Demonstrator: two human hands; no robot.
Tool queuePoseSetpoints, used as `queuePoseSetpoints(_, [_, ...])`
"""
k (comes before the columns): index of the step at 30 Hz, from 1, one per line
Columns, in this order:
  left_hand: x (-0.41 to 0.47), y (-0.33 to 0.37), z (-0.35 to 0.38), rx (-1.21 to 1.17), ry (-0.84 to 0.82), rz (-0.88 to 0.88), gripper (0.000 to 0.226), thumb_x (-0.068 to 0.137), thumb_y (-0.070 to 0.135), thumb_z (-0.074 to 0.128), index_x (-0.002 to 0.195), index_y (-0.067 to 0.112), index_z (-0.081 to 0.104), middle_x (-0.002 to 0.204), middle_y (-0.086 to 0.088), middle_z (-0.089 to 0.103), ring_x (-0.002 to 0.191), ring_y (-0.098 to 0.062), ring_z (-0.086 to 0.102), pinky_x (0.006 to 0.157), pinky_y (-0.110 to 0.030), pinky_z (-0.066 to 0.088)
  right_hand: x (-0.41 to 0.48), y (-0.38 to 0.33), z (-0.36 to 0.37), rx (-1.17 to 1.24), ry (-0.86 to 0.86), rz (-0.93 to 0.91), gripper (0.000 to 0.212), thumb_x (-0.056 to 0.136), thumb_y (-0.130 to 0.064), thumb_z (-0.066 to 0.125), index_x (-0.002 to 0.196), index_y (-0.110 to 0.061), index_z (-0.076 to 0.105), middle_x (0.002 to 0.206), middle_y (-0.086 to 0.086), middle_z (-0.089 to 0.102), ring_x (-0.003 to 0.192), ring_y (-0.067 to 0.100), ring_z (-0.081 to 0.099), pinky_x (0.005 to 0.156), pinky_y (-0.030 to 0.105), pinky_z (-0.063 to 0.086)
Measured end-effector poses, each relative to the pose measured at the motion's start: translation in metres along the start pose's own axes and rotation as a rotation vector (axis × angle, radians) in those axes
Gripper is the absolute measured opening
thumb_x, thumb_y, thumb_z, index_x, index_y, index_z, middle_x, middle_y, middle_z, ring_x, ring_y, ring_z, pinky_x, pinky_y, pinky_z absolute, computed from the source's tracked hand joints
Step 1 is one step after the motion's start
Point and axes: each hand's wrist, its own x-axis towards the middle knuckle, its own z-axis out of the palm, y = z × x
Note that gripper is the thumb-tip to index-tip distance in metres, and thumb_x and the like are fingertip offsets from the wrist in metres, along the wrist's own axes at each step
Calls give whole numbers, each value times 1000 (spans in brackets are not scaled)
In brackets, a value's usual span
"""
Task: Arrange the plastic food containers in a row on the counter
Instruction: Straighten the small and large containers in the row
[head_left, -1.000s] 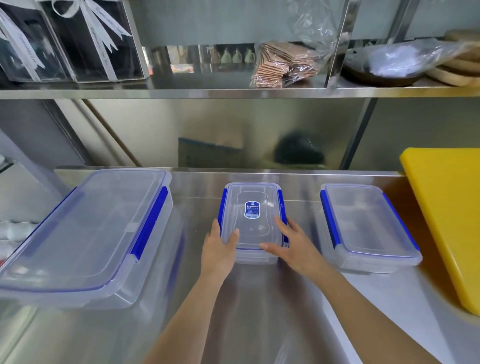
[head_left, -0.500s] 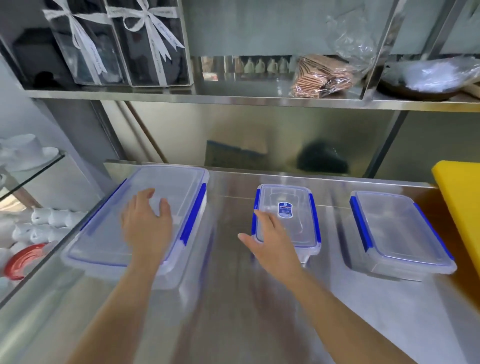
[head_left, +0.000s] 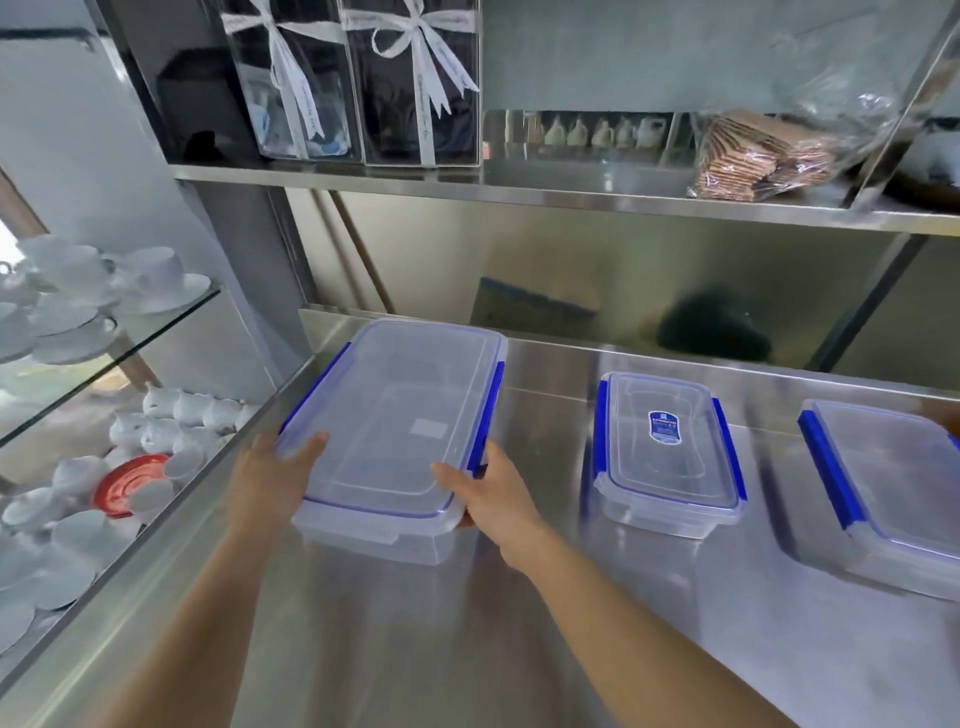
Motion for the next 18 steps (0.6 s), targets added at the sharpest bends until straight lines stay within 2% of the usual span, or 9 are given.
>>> queuePoseSetpoints(4, [-8,2,9,-5,-11,-5,61,76,54,59,121,13,53,118,-17,59,108,-38,55,97,-50,43,-8,1,-12,52,25,0,46,81,-26,70,120,-24,47,116,1,61,99,19,63,61,26,58])
queuePoseSetpoints(6, [-13,5,14,2,-19,-9,62,78,52,59,125,11,51,120,-18,57,109,-39,54,98,-49,43,-11,4,-20,43,40,9,47,81,-26,69,122,-24,46,116,0,60,101,19,62,64,26,58])
queuePoseSetpoints(11, [-24,10,26,45,-8,15,61,83,47,58,130,9,48,123,-22,52,114,-42,50,100,-47,37,-14,8,-32,18,100,39,61,78,-30,72,131,-23,44,124,3,59,110,25,60,86,44,57])
queuePoseSetpoints(15, [-25,9,27,59,-3,27,65,84,48,55,135,10,43,130,-21,50,119,-41,48,102,-48,36,-16,9,-34,2,106,44,61,76,-34,73,129,-24,45,125,3,58,110,25,60,84,45,58])
queuePoseSetpoints(18, [-23,7,29,95,-21,33,67,85,52,51,138,13,39,136,-18,45,122,-42,45,106,-50,34,-16,7,-35,-30,111,41,56,78,-35,71,126,-23,45,123,2,58,108,24,60,82,40,59])
